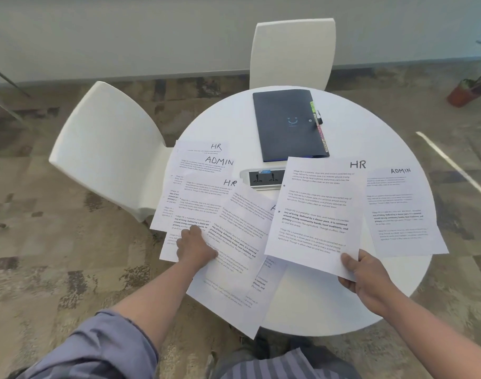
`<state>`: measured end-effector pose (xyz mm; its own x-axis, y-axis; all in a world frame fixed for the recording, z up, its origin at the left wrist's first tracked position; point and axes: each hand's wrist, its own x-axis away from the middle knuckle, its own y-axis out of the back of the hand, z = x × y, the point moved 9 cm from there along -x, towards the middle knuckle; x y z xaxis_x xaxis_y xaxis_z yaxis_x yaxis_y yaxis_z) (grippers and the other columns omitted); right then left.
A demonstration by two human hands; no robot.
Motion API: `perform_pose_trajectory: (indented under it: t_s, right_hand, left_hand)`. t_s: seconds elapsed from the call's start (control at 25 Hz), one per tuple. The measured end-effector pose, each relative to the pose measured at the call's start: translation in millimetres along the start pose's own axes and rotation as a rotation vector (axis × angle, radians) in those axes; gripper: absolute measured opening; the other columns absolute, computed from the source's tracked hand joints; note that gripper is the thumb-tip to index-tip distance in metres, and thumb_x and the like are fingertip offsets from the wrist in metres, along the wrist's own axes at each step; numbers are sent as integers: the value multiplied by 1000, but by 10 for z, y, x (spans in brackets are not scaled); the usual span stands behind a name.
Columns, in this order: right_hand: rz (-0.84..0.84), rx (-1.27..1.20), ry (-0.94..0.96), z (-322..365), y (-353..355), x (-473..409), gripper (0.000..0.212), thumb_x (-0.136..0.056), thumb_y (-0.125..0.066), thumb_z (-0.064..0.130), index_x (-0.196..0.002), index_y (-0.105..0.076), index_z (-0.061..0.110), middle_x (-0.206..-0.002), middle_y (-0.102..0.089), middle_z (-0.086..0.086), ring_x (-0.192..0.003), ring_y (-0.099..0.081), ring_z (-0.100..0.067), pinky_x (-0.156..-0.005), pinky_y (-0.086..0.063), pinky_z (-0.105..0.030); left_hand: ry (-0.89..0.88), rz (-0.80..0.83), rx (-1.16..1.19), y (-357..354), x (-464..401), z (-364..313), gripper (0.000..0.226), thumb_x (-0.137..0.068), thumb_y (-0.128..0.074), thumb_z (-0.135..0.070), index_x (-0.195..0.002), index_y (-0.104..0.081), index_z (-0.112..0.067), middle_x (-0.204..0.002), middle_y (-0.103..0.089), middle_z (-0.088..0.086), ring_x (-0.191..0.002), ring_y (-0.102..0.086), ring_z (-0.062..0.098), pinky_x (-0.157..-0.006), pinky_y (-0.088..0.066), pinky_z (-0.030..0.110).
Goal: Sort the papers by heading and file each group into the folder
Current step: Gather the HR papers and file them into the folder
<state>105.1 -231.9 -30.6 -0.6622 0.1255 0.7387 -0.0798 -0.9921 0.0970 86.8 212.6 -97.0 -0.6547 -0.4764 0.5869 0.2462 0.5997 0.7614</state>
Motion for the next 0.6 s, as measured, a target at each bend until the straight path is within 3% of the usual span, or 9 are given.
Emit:
perform_pose_trajectory:
  t_s: [0.16, 0.24, 0.44, 0.6]
  right_hand:
    - [-2, -4, -8, -27, -35, 21, 20, -106, -53, 12, -123, -64, 15, -119, -71, -3, -96, -62, -21, -72, -52, -35]
    - [1, -7, -9, -37, -67, 34, 21, -106, -52, 11, -124, -64, 14, -119, -71, -3, -95, -62, -20, -72, -52, -35]
    - [1, -8, -8, -60, -102, 59, 22, -106, -52, 11, -126, -63, 14, -119, -71, -3, -95, -62, -21, -72, -52, -35]
    - [-11, -12, -11, -84, -62, 71, 21, -106, -52, 11, -124, -64, 15, -117, -71, -3, -94, -61, -20, -72, -52, -35]
  left_hand:
    - [-1, -6, -2, -22, -1, -34, 95, -64, -87, -56, -138, -40, -17, -134, -44, 7, -125, -46, 32, -95, -49, 46]
    - [6, -9, -22, -30, -11, -29, 98, -62, -89, -55, -137, -40, -16, -133, -46, 7, -124, -47, 32, -95, -49, 45]
    - [20, 24, -27, -34, -72, -58, 87, -63, -92, -48, -127, -44, -14, -123, -55, 6, -119, -52, 32, -94, -51, 45]
    - [21, 36, -84, -35, -67, -86, 71, -64, -91, -49, -115, -55, -16, -121, -51, 6, -113, -51, 30, -92, -53, 44]
